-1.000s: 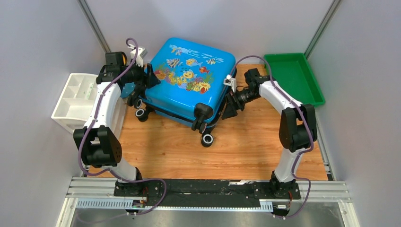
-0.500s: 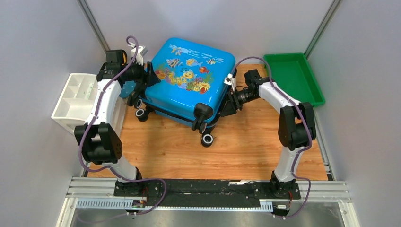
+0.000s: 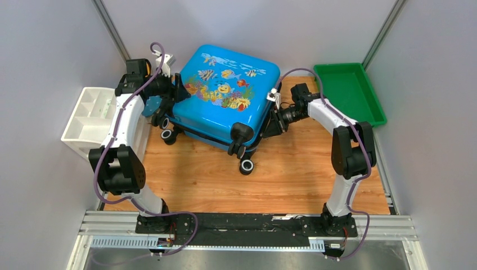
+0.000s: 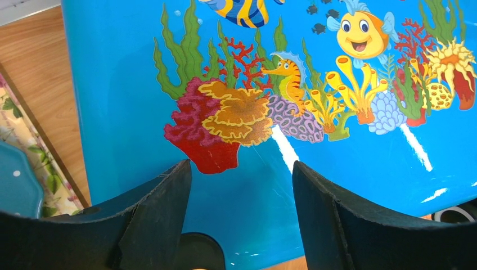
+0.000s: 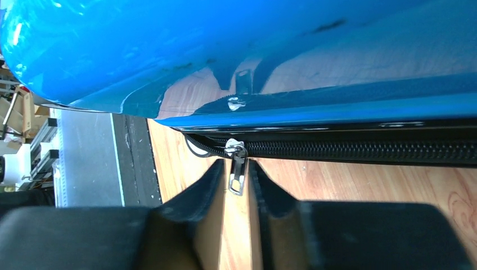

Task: Open, take out, and arrange the luggage

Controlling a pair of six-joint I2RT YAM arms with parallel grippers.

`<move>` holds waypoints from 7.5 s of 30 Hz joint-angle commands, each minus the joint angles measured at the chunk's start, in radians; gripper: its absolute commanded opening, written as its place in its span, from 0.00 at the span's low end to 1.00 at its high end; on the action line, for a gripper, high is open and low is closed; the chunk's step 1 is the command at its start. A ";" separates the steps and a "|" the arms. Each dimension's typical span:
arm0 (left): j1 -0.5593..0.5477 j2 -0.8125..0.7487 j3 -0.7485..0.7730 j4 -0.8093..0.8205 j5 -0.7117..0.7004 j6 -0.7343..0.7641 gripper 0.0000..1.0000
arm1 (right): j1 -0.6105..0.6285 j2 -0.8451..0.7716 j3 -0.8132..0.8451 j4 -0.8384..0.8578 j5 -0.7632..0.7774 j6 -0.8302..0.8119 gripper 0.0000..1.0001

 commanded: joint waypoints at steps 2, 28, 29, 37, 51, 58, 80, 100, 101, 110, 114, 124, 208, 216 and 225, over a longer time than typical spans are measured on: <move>-0.002 0.035 -0.005 -0.090 -0.021 0.021 0.75 | 0.014 -0.040 -0.034 -0.007 0.072 -0.003 0.00; -0.111 -0.161 -0.248 -0.185 -0.097 0.195 0.75 | 0.063 -0.303 -0.275 0.480 0.358 0.205 0.00; -0.106 -0.160 -0.246 -0.178 -0.095 0.192 0.75 | 0.063 -0.295 -0.266 0.448 0.335 0.186 0.00; -0.106 -0.129 -0.214 -0.167 -0.072 0.207 0.75 | 0.022 -0.274 -0.257 0.346 0.215 0.074 0.69; -0.105 -0.083 -0.151 -0.185 -0.090 0.210 0.75 | 0.012 -0.051 -0.132 0.246 0.018 0.124 0.67; -0.083 -0.051 -0.147 -0.182 -0.124 0.183 0.75 | 0.012 -0.076 -0.146 0.290 -0.022 0.180 0.27; 0.023 0.093 0.108 -0.155 -0.055 0.089 0.78 | 0.179 -0.314 -0.414 0.798 0.360 0.378 0.00; -0.275 -0.469 -0.479 -0.291 -0.029 0.103 0.83 | 0.347 -0.225 -0.298 0.891 0.523 0.493 0.00; -0.299 -0.468 -0.482 -0.280 -0.029 0.089 0.83 | 0.347 -0.221 -0.298 0.888 0.528 0.493 0.00; -0.433 -0.454 -0.521 -0.138 -0.133 -0.070 0.84 | 0.351 -0.246 -0.321 0.892 0.606 0.490 0.00; -0.517 -0.427 -0.528 -0.095 -0.248 -0.094 0.81 | 0.351 -0.254 -0.329 0.900 0.653 0.499 0.00; -0.574 -0.356 -0.495 -0.092 -0.357 -0.075 0.22 | 0.243 -0.320 -0.385 0.876 0.758 0.425 0.00; -0.172 -0.319 -0.071 -0.185 -0.173 0.001 0.74 | -0.316 0.337 0.549 0.728 0.345 0.523 0.80; -0.022 -0.298 -0.107 -0.020 -0.561 -0.195 0.72 | -0.216 0.438 0.619 0.744 0.414 0.479 0.80; 0.037 -0.140 -0.149 0.123 -0.476 -0.210 0.66 | -0.143 0.346 0.410 0.747 0.275 0.364 0.68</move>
